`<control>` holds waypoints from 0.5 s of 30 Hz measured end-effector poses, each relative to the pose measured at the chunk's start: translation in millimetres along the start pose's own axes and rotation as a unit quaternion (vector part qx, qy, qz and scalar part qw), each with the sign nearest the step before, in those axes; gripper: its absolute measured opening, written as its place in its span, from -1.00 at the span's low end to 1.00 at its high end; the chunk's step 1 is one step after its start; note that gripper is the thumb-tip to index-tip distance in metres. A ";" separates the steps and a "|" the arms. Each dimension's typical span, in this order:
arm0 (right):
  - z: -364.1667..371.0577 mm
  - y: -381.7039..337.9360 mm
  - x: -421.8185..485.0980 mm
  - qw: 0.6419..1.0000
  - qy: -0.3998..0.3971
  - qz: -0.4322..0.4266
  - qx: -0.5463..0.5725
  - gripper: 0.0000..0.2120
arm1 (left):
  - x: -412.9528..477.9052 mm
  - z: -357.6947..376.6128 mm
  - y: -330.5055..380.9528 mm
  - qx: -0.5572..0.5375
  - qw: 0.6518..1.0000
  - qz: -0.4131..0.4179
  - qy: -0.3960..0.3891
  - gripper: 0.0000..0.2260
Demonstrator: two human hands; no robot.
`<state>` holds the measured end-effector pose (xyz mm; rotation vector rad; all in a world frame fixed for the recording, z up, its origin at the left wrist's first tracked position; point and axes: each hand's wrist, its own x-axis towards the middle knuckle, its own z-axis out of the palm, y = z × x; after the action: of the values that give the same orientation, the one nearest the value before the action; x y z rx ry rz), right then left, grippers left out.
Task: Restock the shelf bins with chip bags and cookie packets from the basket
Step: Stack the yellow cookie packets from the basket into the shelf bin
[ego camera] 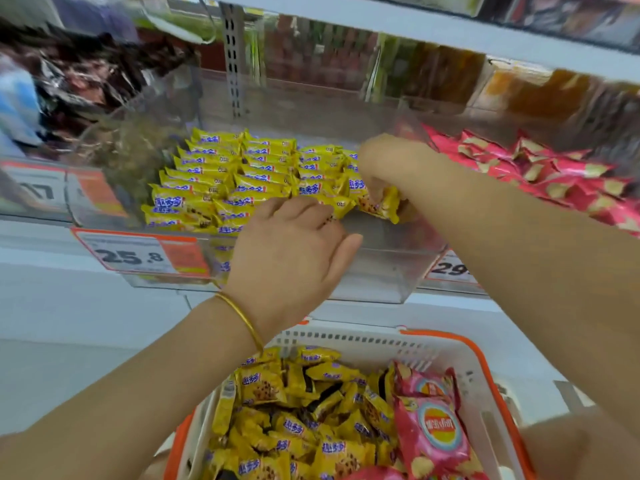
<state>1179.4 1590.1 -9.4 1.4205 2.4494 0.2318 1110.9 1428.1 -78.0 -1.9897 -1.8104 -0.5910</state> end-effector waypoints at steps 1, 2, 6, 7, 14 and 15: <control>3.6 0.4 4.5 1.000 -0.007 0.006 0.000 -0.72 | -0.2 0.6 0.1 0.002 1.000 0.002 0.000 -0.56; 7.2 1.4 7.7 1.000 -0.003 0.009 -0.001 -0.68 | 0.2 0.1 0.3 0.001 1.000 0.001 -0.009 -0.55; 13.9 2.8 7.2 0.999 0.029 0.027 -0.029 -0.60 | 0.9 1.9 0.1 -0.005 1.000 -0.006 -0.017 -0.52; 14.2 2.9 6.6 0.998 0.036 0.030 -0.049 -0.60 | 0.9 2.1 -0.1 -0.005 1.000 -0.005 -0.015 -0.52; 24.9 -4.4 7.3 0.998 0.019 -0.001 -0.061 -0.60 | -0.5 3.3 -1.8 -0.013 1.000 0.002 -0.005 -0.53; 25.7 -4.0 7.1 0.998 0.020 -0.007 -0.059 -0.60 | -0.7 3.2 -2.5 -0.013 1.000 0.004 -0.004 -0.54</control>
<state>1181.4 1594.0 -36.0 1.3602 2.4326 0.3977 1108.5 1429.5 -81.0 -2.0176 -1.8076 -0.6093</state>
